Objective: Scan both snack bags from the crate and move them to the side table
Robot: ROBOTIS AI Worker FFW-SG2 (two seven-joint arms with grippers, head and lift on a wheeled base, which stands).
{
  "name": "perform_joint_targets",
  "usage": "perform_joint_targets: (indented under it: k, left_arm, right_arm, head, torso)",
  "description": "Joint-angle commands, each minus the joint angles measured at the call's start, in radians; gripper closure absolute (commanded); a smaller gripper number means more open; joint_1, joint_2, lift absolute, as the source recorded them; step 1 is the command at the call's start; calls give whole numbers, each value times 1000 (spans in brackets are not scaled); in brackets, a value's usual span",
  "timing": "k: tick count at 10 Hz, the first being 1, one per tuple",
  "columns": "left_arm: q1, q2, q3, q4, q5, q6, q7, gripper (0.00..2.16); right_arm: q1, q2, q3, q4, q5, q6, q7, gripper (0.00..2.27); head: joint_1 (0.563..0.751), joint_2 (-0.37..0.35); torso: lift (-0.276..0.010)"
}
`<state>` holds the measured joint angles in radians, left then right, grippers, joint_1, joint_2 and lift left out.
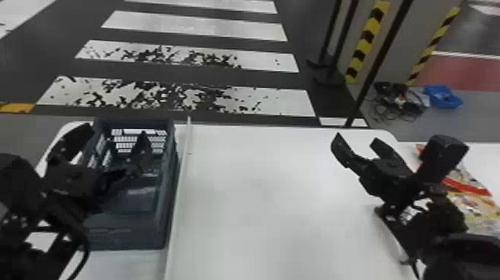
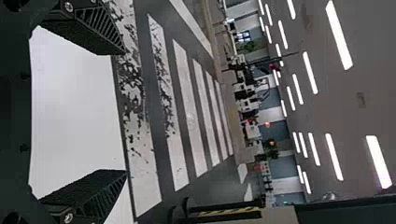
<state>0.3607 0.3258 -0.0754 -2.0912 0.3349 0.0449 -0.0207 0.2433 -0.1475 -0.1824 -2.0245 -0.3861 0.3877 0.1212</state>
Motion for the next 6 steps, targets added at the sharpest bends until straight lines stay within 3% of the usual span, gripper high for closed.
perform_joint_targets:
  k: [1,4,6]
  left_arm:
    - [27,6,-12,-15,-2,-6,7,36]
    - [155,22,2,-49,-7,-122,42,36]
    - [239,29,22,-82,-4,-125,64,36]
  right_arm:
    - [67,39,92,-23,79,-189,-48,83]
    - [157,56,147,-25,133,-345,-147,76]
    - [257,42,164,-25,177,-410,-169,76]
  head:
    - [695,-105]
    - [695,-77]
    - [695,-58]
  torso:
    - [-95]
    - [-95]
    - [-95]
